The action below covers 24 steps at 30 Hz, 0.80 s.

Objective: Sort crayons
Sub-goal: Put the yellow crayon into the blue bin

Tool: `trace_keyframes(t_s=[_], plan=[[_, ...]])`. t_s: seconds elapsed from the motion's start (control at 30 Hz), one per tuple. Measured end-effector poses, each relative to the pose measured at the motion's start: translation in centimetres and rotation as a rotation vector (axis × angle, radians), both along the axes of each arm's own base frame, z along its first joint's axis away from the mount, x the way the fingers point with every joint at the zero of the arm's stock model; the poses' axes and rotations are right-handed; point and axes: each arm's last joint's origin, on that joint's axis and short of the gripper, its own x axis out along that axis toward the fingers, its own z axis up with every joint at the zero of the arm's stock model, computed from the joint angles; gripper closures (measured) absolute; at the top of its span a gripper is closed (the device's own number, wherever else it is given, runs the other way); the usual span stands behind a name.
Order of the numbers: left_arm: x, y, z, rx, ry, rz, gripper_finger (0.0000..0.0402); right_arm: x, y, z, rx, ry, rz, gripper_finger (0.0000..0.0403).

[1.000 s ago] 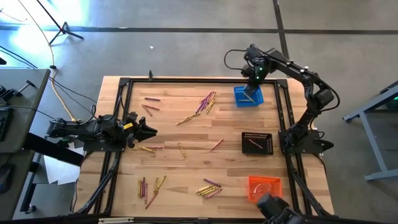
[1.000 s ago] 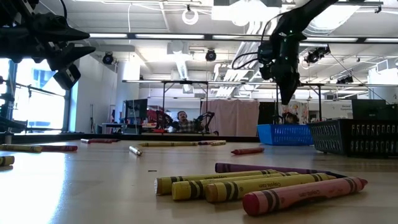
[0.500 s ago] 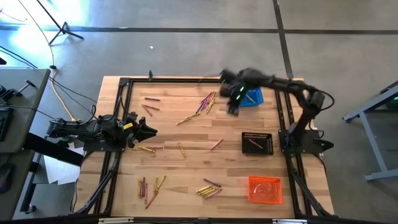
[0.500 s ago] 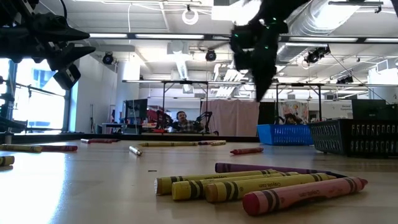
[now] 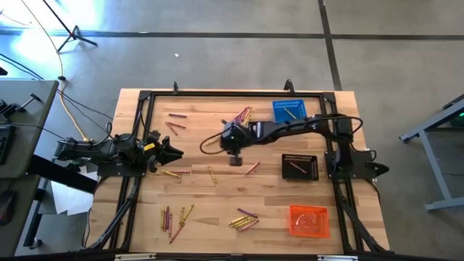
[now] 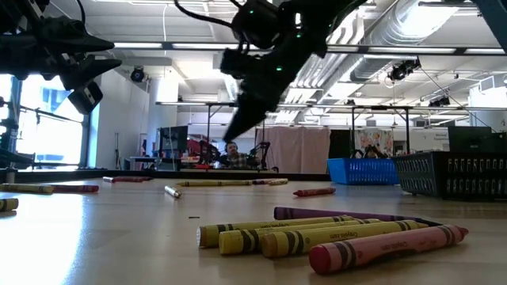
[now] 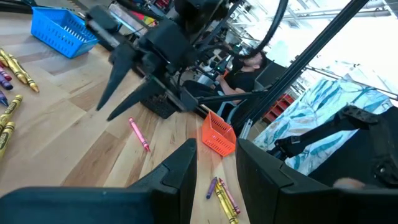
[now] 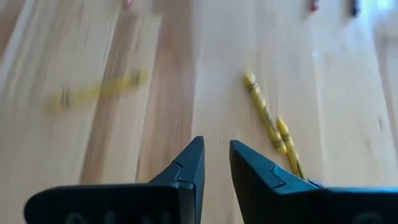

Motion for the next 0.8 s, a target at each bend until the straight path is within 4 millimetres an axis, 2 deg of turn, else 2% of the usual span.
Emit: trace_keyframes(t_s=[0.13,0.27,0.37,0.5,0.67,0.8], plan=[[0.0,0.0,0.0,0.000,0.000,0.000,0.0302,1.0,0.3,-0.9,0.108,-0.067,-0.123,0.0341],[0.0,0.0,0.0,0.000,0.000,0.000,0.0302,1.7,1.7,-2.0,0.146,-0.091,-0.162,0.0341],[0.0,0.0,0.0,0.000,0.000,0.000,0.0302,1.9,2.9,-2.9,0.124,-0.080,-0.213,0.0341],[0.0,0.0,0.0,0.000,0.000,0.000,0.0302,1.9,3.7,-2.9,0.022,-0.095,-0.257,0.0341],[0.0,0.0,0.0,0.000,0.001,0.000,0.0302,2.1,3.0,-2.3,-0.122,-0.052,-0.119,0.0340],[0.0,0.0,0.0,0.000,0.000,0.000,0.0302,1.9,1.2,-2.1,-0.134,0.027,-0.049,0.0322]])
